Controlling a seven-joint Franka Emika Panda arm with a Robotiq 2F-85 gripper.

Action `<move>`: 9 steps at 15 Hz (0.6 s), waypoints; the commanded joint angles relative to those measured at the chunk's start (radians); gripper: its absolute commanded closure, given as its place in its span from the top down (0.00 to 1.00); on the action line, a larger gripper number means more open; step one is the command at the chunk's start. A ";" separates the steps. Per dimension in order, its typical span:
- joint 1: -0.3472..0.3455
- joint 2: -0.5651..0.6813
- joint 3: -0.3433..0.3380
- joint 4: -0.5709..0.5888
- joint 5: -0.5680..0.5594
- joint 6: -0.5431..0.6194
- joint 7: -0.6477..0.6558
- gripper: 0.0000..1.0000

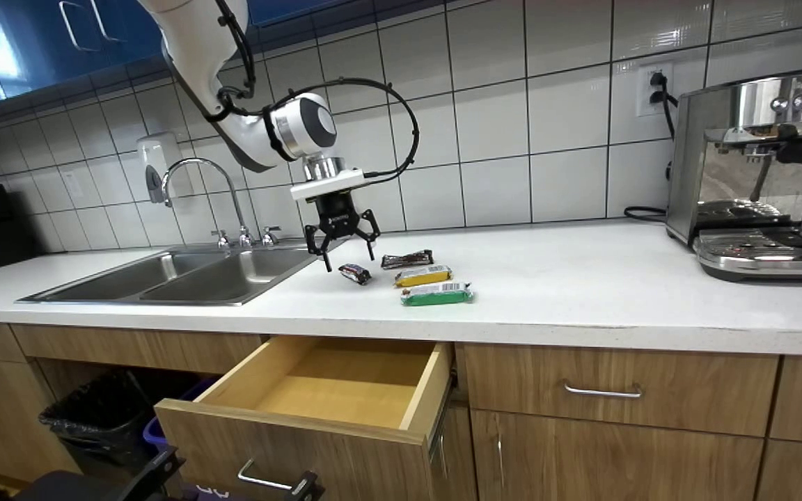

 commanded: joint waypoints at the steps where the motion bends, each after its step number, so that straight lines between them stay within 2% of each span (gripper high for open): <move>1: -0.009 0.067 0.022 0.118 -0.025 -0.077 -0.065 1.00; 9: -0.011 0.173 0.044 0.286 -0.012 -0.159 -0.147 1.00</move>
